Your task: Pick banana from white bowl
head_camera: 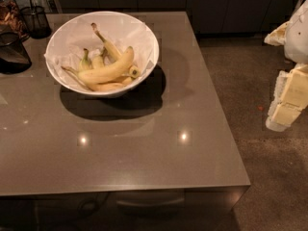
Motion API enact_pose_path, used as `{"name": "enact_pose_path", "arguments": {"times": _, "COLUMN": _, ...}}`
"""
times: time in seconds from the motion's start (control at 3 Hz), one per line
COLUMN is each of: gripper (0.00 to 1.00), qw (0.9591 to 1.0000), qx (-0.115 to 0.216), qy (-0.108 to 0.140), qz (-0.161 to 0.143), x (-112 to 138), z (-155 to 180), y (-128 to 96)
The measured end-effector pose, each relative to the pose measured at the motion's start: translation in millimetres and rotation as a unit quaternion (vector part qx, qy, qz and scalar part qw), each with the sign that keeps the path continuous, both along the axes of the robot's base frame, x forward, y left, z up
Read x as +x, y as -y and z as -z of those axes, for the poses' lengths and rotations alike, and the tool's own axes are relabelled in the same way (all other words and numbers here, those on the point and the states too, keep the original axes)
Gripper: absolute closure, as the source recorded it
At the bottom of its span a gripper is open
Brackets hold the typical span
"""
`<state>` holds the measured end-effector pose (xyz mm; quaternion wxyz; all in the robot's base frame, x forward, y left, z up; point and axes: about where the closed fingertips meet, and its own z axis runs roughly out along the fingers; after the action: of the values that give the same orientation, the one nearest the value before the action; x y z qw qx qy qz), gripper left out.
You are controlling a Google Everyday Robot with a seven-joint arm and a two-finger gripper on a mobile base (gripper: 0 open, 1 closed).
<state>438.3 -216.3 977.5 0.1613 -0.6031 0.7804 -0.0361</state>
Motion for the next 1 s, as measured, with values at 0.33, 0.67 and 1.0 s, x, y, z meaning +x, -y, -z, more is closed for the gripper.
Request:
{"name": "enact_pose_path", "arguments": {"times": 0.33, "gripper": 0.00, "qw": 1.0000, "qx": -0.002, "qy": 0.010, "qz": 0.000, "x": 4, "z": -6, "y": -6}}
{"name": "enact_pose_path", "arguments": {"times": 0.67, "gripper": 0.00, "qw": 0.9995, "qx": 0.004, "qy": 0.012, "qz": -0.029, "x": 24, "z": -18, "y": -39}}
{"name": "enact_pose_path", "arguments": {"times": 1.0, "gripper": 0.00, "qw": 0.9965, "qx": 0.001, "qy": 0.008, "qz": -0.083, "x": 43, "z": -28, "y": -83}}
